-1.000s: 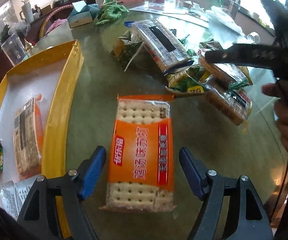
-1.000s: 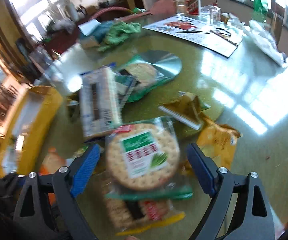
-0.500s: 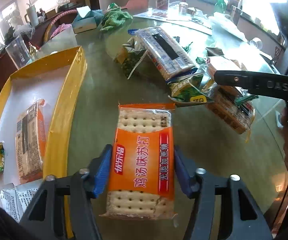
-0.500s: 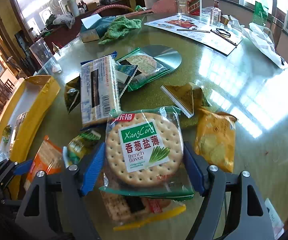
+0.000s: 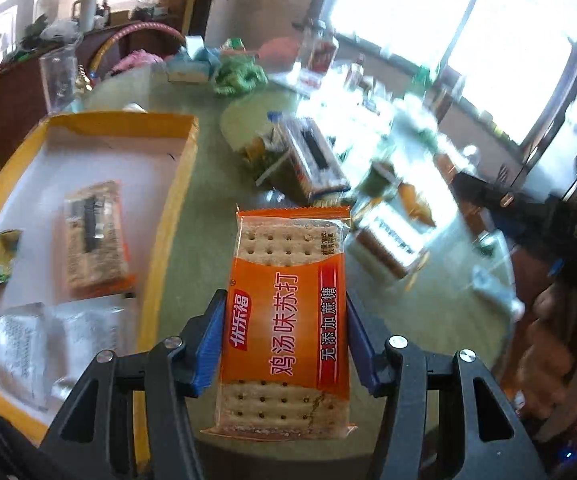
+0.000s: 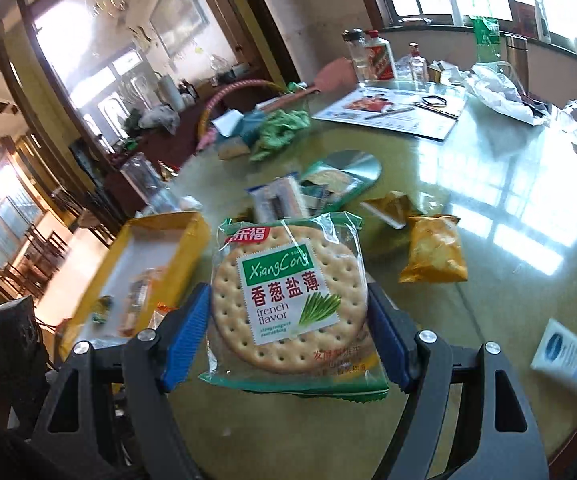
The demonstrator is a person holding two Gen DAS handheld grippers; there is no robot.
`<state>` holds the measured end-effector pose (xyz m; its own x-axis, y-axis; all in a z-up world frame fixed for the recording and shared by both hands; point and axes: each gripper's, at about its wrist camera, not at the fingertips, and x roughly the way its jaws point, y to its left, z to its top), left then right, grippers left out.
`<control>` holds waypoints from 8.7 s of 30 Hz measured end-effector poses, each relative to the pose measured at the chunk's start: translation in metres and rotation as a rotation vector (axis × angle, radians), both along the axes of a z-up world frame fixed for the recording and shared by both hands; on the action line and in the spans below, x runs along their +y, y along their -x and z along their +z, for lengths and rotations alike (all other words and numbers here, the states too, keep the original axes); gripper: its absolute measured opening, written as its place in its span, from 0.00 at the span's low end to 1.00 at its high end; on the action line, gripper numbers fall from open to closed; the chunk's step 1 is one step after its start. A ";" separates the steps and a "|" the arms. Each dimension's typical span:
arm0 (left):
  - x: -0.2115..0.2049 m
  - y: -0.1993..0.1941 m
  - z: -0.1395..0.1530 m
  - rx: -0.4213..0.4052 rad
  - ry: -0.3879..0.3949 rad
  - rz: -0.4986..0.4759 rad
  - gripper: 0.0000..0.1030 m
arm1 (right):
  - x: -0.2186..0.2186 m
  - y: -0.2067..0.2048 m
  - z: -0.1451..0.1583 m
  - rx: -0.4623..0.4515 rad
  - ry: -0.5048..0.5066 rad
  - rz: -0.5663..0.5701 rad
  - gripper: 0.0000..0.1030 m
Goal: Organize snacks
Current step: 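Place both cracker packs into the yellow tray and open both grippers, then grasp a cracker pack with the right gripper while the left grasps the green garlic-pea bag, then carry both packs over the yellow tray and lower them in, then reach the right gripper to the yellow cracker bag and close on it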
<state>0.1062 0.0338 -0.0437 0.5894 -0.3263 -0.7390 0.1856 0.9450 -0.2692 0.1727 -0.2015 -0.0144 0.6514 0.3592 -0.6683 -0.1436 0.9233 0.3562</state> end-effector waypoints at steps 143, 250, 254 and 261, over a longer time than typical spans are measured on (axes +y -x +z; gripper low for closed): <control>-0.070 -0.103 -0.018 0.184 -0.034 -0.126 0.76 | -0.040 0.035 -0.089 0.165 0.297 -0.169 0.68; 0.121 0.024 0.033 -0.108 -0.068 0.319 0.78 | 0.160 -0.019 0.004 -0.052 -0.004 0.231 0.84; 0.074 0.022 0.028 -0.093 -0.096 0.220 0.78 | 0.108 -0.009 0.011 -0.074 0.002 0.179 0.84; 0.016 0.017 0.020 -0.060 -0.084 0.088 0.78 | 0.032 -0.009 -0.003 0.000 -0.007 0.116 0.84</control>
<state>0.0896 0.0498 -0.0237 0.6573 -0.2096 -0.7239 0.1141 0.9771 -0.1794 0.1815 -0.1697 -0.0174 0.6054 0.4369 -0.6653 -0.2493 0.8979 0.3627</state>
